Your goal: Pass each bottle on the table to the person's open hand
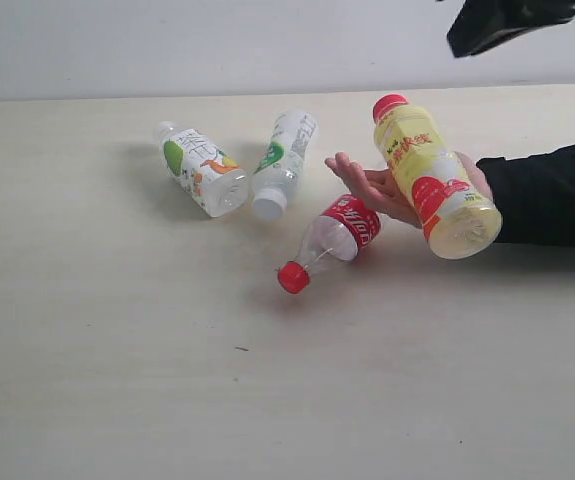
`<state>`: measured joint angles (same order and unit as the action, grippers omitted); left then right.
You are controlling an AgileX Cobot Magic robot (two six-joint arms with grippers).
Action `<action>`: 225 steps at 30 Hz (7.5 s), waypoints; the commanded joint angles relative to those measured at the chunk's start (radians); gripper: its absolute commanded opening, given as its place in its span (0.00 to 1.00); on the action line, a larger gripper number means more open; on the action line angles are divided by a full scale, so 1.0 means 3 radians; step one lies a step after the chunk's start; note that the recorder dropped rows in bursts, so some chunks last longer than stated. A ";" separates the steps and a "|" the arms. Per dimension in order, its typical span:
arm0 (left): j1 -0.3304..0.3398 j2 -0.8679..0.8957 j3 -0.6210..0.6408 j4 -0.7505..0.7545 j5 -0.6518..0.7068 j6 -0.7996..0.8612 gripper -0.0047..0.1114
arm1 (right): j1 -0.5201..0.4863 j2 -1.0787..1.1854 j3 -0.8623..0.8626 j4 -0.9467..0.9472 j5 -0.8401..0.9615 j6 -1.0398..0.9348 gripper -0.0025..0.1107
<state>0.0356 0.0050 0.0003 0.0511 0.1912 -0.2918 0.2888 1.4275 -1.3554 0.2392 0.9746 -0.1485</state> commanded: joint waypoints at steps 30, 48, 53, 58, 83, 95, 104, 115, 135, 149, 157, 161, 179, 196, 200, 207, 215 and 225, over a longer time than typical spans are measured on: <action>-0.0015 -0.0017 -0.0001 -0.0022 -0.0017 0.0004 0.04 | -0.0014 -0.4410 0.3037 0.0352 -0.0895 -0.0084 0.02; -0.0015 -0.0017 -0.0001 -0.0022 -0.0017 0.0004 0.04 | -0.0014 -0.4410 0.3037 0.0546 -0.0797 -0.0078 0.02; -0.0015 -0.0017 -0.0001 -0.0022 -0.0017 0.0004 0.04 | -0.0014 -0.4410 0.3037 0.0554 -0.0810 -0.0078 0.02; -0.0015 -0.0017 -0.0001 -0.0022 -0.0017 0.0004 0.04 | -0.0014 -0.4410 0.3037 0.0580 -0.0810 -0.0078 0.02; -0.0015 -0.0017 -0.0001 -0.0022 -0.0017 0.0004 0.04 | -0.0014 -0.4410 0.3037 0.0574 -0.0798 -0.0078 0.02; -0.0015 -0.0017 -0.0001 -0.0022 -0.0017 0.0004 0.04 | -0.0014 -0.4410 0.3037 0.0574 -0.0798 -0.0083 0.02; -0.0015 -0.0017 -0.0001 -0.0022 -0.0017 0.0004 0.04 | -0.0014 -0.4410 0.3037 0.0574 -0.0798 -0.0083 0.02; -0.0015 -0.0017 -0.0001 -0.0022 -0.0017 0.0004 0.04 | -0.0014 -0.4410 0.3037 0.0574 -0.0798 -0.0077 0.02; -0.0015 -0.0017 -0.0001 -0.0022 -0.0017 0.0004 0.04 | -0.0014 -0.4410 0.3037 0.0574 -0.0798 -0.0083 0.02; -0.0015 -0.0017 -0.0001 -0.0021 -0.0009 0.0004 0.04 | -0.0014 -0.4410 0.3037 0.0580 -0.0798 -0.0083 0.02; -0.0015 -0.0017 -0.0001 -0.0021 -0.0009 0.0004 0.04 | -0.0014 -0.4410 0.3030 0.0684 -0.0925 -0.0084 0.02; -0.0015 -0.0017 -0.0001 -0.0021 -0.0009 0.0004 0.04 | -0.0014 -0.4267 0.3030 0.0751 -0.1266 -0.0147 0.02; -0.0015 -0.0017 -0.0001 -0.0021 -0.0009 0.0004 0.04 | 0.0284 -0.0349 0.0975 0.2533 -0.1107 -0.2689 0.02; -0.0015 -0.0017 -0.0001 -0.0021 -0.0009 0.0004 0.04 | 0.1130 0.1555 -0.0828 0.0323 -0.1035 -0.0629 0.02; -0.0015 -0.0017 -0.0001 -0.0021 -0.0009 0.0004 0.04 | 0.1265 0.1771 -0.0979 -0.0011 -0.0972 -0.0595 0.03; -0.0015 -0.0017 -0.0001 -0.0021 -0.0009 0.0004 0.04 | 0.1304 0.2106 -0.1235 -0.0010 -0.0972 -0.0511 0.11; -0.0015 -0.0017 -0.0001 -0.0021 -0.0009 0.0004 0.04 | 0.1304 0.2471 -0.1455 -0.0047 -0.1043 -0.0439 0.21; -0.0015 -0.0017 -0.0001 -0.0021 -0.0009 0.0004 0.04 | 0.1304 0.2631 -0.1526 -0.0205 -0.1396 -0.0365 0.61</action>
<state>0.0356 0.0050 0.0003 0.0511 0.1912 -0.2880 0.6786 2.2138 -1.8028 0.2064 0.5991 -0.2648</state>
